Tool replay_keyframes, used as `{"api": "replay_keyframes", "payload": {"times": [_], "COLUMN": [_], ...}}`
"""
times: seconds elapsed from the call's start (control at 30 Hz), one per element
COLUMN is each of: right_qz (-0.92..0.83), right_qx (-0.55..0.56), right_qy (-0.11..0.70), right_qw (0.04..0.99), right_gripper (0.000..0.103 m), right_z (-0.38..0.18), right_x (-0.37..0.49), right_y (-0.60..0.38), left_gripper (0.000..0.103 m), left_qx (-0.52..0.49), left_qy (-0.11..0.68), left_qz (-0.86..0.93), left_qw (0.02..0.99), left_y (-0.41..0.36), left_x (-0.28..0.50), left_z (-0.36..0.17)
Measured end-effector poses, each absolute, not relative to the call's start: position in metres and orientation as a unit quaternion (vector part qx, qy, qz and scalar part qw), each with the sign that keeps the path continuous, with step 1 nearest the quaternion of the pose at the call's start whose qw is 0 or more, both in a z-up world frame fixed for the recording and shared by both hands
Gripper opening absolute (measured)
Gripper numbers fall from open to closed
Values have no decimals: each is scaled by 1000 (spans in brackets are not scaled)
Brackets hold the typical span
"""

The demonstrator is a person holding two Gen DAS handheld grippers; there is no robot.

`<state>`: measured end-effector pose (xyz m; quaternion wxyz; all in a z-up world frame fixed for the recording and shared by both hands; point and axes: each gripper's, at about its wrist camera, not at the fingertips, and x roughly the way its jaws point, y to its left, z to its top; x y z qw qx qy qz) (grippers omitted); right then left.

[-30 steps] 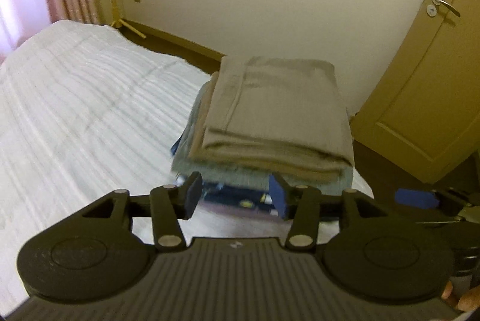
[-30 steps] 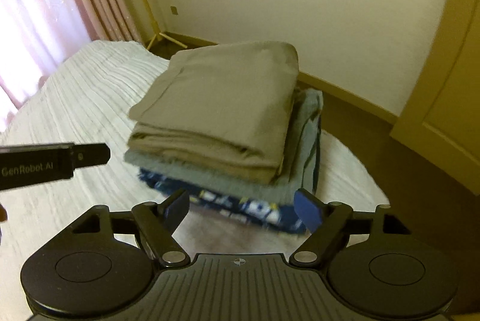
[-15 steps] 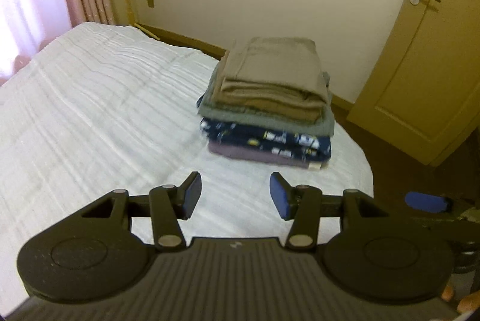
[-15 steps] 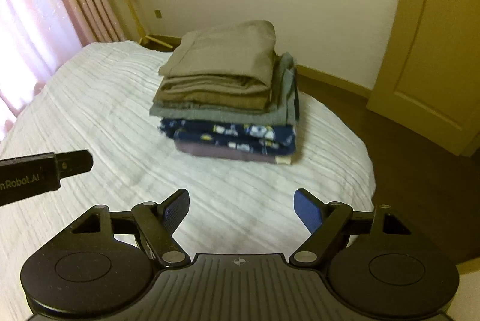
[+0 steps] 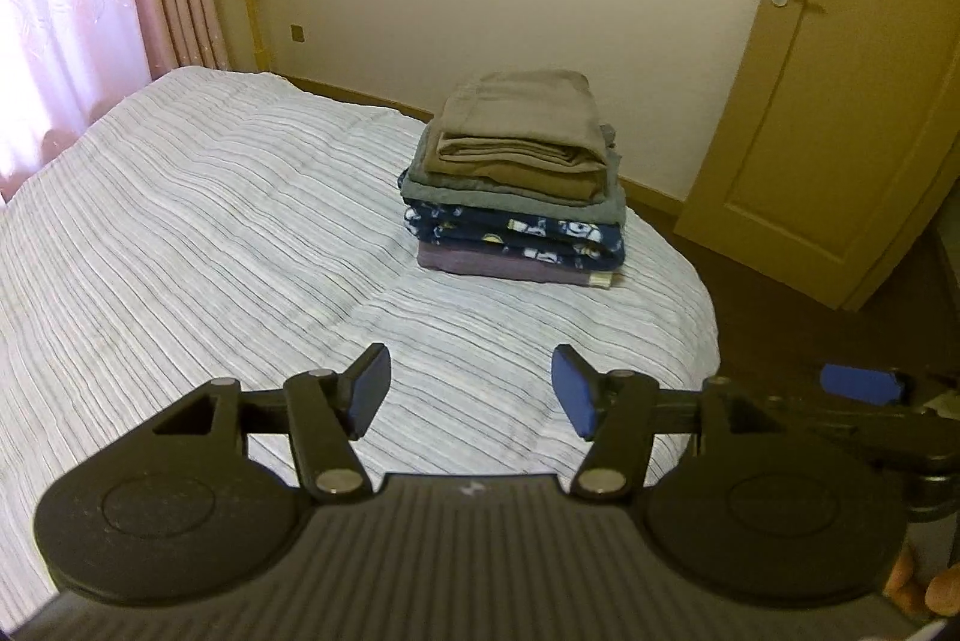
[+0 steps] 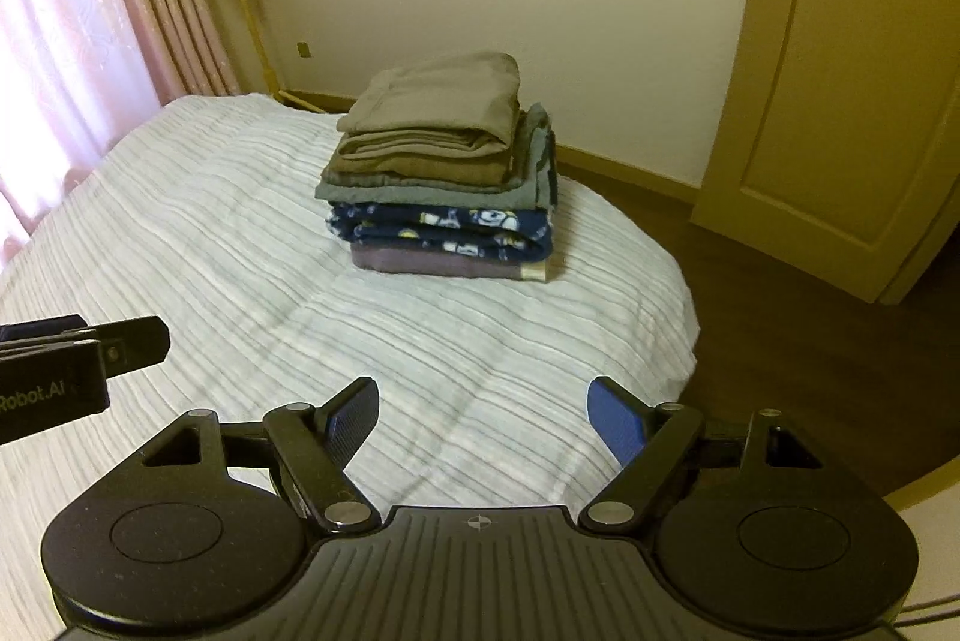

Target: Fold clothes

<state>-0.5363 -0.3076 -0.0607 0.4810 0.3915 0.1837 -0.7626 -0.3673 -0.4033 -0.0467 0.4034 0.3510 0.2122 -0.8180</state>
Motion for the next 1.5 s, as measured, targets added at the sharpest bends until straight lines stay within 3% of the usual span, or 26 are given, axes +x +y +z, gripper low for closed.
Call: {"api": "replay_keyframes", "payload": {"times": [0.53,0.6,1.5], "right_qz": [-771,-769,-759], "right_qx": [398,400,418], "right_qy": [194,197,215], "right_qw": [458,457,450], "right_gripper": [80,80,80], "right_z": [-46,-48,-73], "right_x": [-507,-506,-544], "right_y": [-280,-282,-345], "left_gripper": [56,60,61], "left_qx": [351,349,370], "left_qy": [210,205,237], "left_qz": [-817,-818,-804], "left_qw": [407,408,400], "left_y": [-371,-371,-439], "left_x": [-340,-339,-383], "left_z": [-57,-58,-88]}}
